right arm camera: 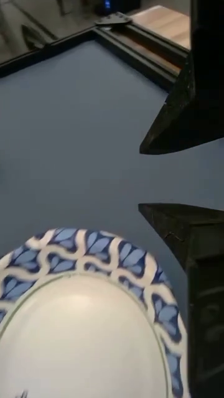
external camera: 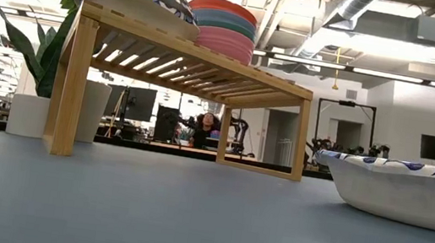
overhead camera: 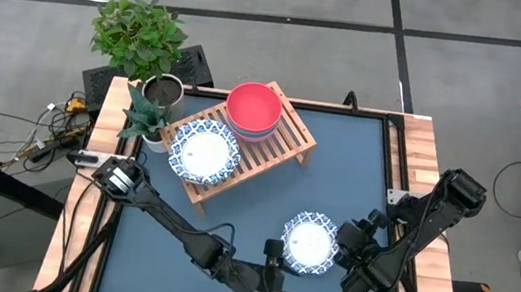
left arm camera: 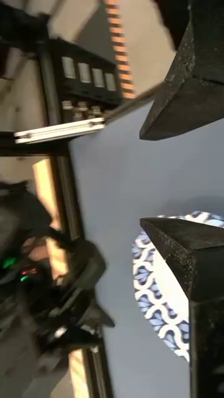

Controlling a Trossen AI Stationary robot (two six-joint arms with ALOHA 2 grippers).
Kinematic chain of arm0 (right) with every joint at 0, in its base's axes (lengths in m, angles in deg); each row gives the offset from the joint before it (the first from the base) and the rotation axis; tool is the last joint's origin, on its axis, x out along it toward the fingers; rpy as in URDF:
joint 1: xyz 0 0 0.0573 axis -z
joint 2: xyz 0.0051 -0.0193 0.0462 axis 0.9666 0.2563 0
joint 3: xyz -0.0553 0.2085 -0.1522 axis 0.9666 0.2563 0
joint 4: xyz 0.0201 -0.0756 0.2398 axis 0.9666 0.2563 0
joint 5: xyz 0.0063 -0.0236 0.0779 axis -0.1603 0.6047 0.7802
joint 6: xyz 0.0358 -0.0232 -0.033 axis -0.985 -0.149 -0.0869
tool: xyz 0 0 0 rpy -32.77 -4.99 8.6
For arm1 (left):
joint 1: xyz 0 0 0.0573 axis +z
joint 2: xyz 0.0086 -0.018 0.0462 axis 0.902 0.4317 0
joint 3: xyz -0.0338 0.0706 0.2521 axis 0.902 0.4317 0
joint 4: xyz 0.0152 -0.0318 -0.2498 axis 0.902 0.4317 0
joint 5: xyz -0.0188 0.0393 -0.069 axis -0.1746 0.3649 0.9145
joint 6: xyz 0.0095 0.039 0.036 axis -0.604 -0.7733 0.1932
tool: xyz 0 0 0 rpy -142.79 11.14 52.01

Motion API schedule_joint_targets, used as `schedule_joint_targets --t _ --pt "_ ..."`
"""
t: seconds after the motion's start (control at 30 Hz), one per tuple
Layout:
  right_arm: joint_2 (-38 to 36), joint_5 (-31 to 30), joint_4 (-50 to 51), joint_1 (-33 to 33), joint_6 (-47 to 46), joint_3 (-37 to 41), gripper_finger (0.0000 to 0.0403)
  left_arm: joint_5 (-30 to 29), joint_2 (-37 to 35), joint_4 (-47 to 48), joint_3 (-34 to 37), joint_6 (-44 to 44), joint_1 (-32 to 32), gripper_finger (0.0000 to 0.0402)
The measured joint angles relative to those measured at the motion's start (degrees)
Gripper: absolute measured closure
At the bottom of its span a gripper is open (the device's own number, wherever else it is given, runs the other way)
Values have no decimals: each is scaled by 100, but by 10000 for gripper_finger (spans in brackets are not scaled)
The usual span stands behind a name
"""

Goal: Place and stack bowls onto a shelf
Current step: Stack the white patterned bowl on top of the other white patterned bowls on the shelf

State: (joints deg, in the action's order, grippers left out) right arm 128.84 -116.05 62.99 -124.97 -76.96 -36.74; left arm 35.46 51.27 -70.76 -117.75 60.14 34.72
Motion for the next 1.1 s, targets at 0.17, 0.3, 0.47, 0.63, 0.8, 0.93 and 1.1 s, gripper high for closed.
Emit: schedule_joint_targets --t 0.17,0.3,0.47,0.63,0.8,0.93,1.1 --pt "0 100 -117 0 -412 280 239 -241 -32 -302 155 -35 -81 201" --pt "0 105 -458 15 -397 487 239 -539 -149 -132 159 -199 -156 201" --pt "0 108 -1043 20 -259 765 239 -663 -232 213 158 -251 -225 201" --pt "0 -55 -1288 87 -180 801 239 -667 -232 353 157 -99 -255 201" --pt "0 -406 -2118 281 579 801 239 -836 -266 787 157 111 -301 201" --pt "0 -518 -2987 552 1668 801 239 -1032 -310 986 157 211 -342 201" --pt "0 -571 -4206 880 3184 801 239 -1039 -310 1111 157 308 -355 201"
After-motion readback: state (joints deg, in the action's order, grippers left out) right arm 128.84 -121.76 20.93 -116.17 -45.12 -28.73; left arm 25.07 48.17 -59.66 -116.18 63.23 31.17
